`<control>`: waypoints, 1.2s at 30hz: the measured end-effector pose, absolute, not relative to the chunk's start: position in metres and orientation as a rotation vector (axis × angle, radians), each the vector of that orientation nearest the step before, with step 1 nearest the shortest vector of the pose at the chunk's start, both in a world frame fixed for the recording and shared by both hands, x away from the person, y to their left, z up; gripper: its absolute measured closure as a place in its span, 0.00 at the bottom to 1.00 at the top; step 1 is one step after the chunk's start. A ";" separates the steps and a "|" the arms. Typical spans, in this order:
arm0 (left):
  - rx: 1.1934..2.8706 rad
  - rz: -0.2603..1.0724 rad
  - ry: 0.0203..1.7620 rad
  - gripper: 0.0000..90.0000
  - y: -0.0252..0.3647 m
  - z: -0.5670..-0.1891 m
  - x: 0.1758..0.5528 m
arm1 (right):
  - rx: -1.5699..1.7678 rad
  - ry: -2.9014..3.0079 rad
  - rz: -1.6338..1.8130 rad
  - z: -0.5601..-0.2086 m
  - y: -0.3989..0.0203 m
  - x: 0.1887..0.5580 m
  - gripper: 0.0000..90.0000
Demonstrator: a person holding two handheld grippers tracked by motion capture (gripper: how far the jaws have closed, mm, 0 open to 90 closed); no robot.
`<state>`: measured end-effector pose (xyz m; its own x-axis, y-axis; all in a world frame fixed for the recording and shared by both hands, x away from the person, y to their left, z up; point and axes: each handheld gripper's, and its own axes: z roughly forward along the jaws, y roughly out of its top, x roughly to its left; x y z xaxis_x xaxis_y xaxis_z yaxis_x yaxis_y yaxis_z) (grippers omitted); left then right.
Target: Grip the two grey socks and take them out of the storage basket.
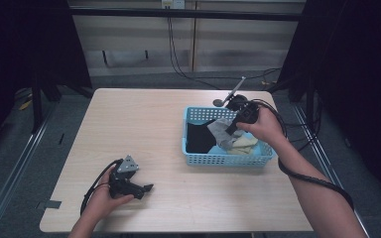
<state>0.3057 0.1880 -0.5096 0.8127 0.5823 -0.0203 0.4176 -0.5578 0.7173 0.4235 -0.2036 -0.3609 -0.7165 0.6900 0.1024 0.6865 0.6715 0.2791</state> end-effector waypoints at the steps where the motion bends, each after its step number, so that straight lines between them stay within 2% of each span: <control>1: 2.243 0.284 0.731 0.07 0.188 -0.510 0.306 | 1.176 2.861 0.463 -0.359 -0.204 0.423 0.94; 22: 2.244 0.284 0.731 0.07 0.188 -0.510 0.306 | 1.082 2.906 0.454 -0.327 -0.205 0.402 0.94; 36: 2.243 0.285 0.730 0.07 0.188 -0.510 0.306 | 0.951 2.970 0.472 -0.323 -0.189 0.381 0.94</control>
<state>0.3058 0.1880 -0.5096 0.8126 0.5825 -0.0184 0.4163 -0.5581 0.7178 0.3810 -0.1894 -0.3231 -0.8179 0.5662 0.1018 0.5699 0.7732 0.2780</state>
